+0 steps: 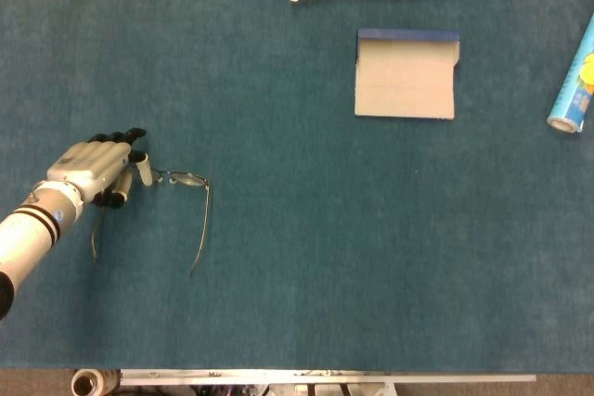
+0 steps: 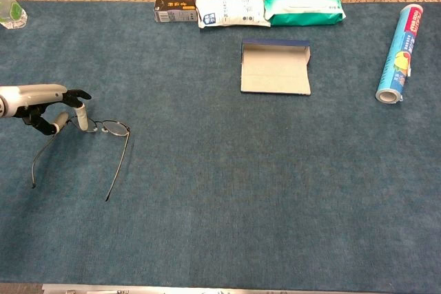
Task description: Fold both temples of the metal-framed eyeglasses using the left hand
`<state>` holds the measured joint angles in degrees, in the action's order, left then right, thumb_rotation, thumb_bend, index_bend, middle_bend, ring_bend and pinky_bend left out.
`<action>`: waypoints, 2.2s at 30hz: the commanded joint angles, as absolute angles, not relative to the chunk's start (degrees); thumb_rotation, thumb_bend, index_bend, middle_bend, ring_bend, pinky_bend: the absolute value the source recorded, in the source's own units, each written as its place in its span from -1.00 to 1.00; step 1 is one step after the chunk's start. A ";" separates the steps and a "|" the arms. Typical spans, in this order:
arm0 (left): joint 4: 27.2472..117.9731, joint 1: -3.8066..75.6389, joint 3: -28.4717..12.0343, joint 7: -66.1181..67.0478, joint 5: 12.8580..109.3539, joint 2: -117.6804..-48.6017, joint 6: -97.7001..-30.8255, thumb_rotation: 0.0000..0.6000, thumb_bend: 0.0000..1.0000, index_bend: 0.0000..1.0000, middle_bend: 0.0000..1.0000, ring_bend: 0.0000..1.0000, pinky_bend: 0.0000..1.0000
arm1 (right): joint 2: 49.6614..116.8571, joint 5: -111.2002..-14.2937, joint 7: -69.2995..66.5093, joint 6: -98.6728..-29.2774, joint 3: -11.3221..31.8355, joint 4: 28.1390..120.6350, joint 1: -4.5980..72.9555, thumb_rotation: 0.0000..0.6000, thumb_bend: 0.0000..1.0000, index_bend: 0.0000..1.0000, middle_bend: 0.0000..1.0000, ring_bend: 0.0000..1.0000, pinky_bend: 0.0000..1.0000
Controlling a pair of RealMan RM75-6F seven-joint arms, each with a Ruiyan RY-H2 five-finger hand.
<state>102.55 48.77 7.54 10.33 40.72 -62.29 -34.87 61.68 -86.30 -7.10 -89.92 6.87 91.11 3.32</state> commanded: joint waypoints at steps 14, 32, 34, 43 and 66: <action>99.88 51.07 8.12 11.39 38.91 -64.73 -33.63 1.00 0.58 -0.23 -1.00 -1.00 -0.97 | 61.67 -86.27 -7.02 -89.72 6.82 91.14 3.37 1.00 -0.68 0.21 0.09 -0.07 0.03; 101.06 52.73 6.76 12.02 40.64 -65.93 -36.64 1.00 0.58 -0.24 -1.00 -1.00 -0.97 | 61.37 -86.39 -7.51 -89.93 6.84 91.30 3.27 1.00 -0.68 0.21 0.09 -0.07 0.03; 102.24 52.14 6.38 11.71 41.88 -65.41 -37.75 1.00 0.59 -0.25 -1.00 -1.00 -0.97 | 61.36 -86.46 -7.50 -90.08 6.84 91.35 3.22 1.00 -0.68 0.22 0.09 -0.07 0.03; 109.20 47.61 4.35 10.94 49.33 -61.95 -47.30 1.00 0.58 -0.24 -1.00 -1.00 -0.97 | 61.31 -86.70 -7.41 -90.25 6.76 91.49 3.16 1.00 -0.68 0.21 0.09 -0.07 0.03; 121.58 31.27 3.92 19.27 57.18 -50.81 -75.16 1.00 -0.13 -1.00 -1.00 -1.00 -0.97 | 60.66 -88.24 -7.70 -92.48 6.59 92.53 2.34 1.00 -0.68 0.21 0.09 -0.07 0.03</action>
